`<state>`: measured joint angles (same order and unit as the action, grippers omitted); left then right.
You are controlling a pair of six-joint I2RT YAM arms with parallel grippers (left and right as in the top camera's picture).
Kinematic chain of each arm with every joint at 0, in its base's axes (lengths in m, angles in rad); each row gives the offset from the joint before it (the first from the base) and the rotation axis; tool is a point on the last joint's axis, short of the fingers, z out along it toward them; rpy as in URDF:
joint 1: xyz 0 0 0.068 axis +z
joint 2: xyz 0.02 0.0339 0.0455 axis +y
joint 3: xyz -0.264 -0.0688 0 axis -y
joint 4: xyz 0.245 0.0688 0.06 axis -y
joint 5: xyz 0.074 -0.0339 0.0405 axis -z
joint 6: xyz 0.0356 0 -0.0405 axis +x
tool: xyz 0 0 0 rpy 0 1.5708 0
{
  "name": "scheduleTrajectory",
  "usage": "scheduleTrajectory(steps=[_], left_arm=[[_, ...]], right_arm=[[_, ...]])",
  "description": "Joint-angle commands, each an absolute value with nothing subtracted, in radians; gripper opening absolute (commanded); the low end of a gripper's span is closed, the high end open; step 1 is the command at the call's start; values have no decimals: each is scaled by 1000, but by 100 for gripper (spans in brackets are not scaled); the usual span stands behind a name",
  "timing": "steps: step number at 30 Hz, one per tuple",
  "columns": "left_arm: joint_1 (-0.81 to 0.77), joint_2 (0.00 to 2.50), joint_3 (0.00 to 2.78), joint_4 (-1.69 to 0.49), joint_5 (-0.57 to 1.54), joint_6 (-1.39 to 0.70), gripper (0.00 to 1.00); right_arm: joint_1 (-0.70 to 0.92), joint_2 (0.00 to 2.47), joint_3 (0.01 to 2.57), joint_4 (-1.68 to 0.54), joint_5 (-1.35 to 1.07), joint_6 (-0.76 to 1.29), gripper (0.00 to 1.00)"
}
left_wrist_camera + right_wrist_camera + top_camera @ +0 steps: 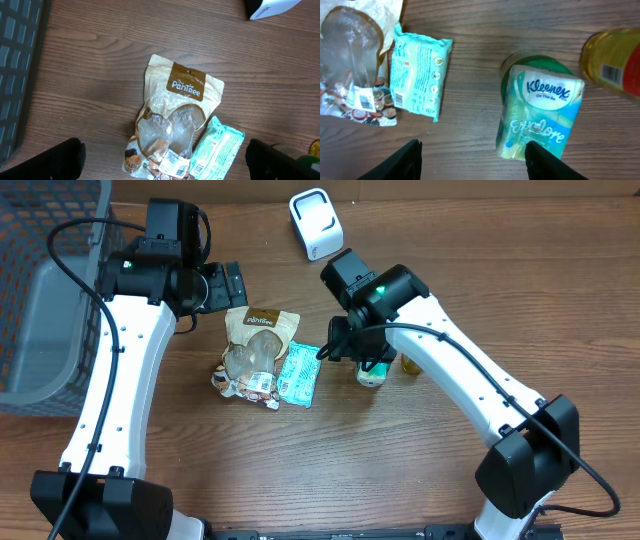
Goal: Scan the item barcode
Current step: 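Grasp the Kleenex pack with the right gripper and lift it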
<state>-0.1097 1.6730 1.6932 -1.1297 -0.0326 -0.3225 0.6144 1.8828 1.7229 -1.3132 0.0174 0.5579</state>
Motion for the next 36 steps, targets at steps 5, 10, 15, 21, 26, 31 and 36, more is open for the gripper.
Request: scheduleTrajectory(steps=[5,10,15,21,26,31,36], left_arm=[[-112,1676,1702,-1126,-26,-329,100],[-112,1676,1702,-1126,-25,-329,100],[-112,1676,1702,-1126,-25,-329,100],[-112,1676,1702,-1126,-25,-329,100],[-112,1676,1702,-1126,-25,-329,100],[-112,1676,1702,-1126,-25,-329,99],[-112,1676,1702,-1126,-25,-329,100]], right_arm=[[679,1865,1700,-1305,196,607,54],[680,1865,1674,-1299,234,633,50],[680,1865,1616,-1238,246,632,50],[680,1865,1557,-1190,296,632,49],[680,1865,1520,-1149,299,632,46],[680,1865,1484,-1116,299,628,31],[679,1865,1484,-1121,298,628,21]])
